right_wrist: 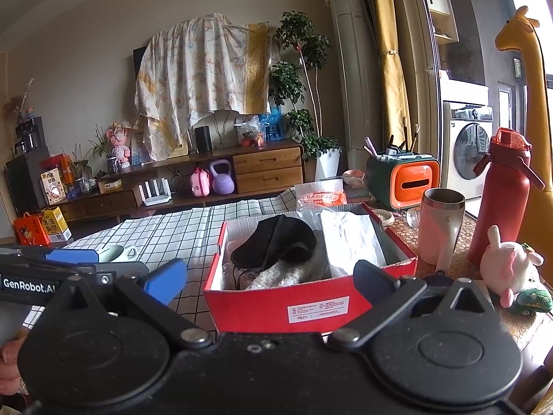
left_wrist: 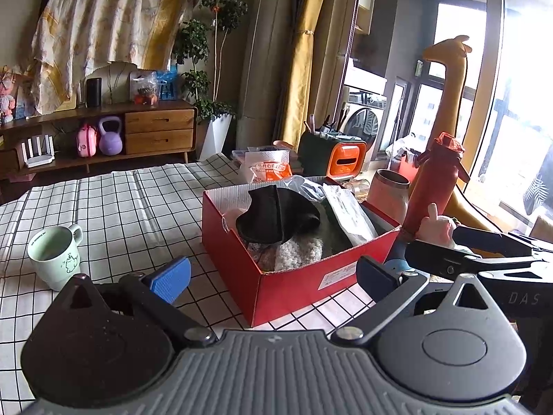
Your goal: Organize soft objects
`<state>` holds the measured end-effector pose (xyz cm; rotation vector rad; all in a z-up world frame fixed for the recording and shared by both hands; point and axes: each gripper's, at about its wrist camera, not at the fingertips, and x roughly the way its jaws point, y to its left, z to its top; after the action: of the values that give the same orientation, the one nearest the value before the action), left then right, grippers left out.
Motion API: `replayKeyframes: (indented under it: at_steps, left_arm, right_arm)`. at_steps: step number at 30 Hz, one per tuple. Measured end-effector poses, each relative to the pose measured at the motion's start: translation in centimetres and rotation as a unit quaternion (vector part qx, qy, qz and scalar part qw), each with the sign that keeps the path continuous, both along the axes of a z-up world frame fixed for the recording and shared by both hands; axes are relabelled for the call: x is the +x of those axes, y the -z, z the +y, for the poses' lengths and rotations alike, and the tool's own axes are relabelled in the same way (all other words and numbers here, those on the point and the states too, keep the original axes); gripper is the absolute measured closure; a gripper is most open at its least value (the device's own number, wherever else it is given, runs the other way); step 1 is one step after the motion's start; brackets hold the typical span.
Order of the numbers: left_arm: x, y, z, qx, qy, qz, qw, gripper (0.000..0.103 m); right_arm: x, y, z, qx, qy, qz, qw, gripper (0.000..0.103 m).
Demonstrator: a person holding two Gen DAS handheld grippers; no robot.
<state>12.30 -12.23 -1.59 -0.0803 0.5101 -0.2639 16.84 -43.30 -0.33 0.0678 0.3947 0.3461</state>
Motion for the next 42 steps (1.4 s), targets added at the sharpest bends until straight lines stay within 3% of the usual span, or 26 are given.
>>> replayKeyframes:
  at_steps: [42]
  left_arm:
    - [-0.23, -0.38, -0.10, 0.005, 0.001, -0.009, 1.0000, 0.000]
  right_arm:
    - [-0.26, -0.36, 0.09, 0.004, 0.004, 0.004, 1.000, 0.000]
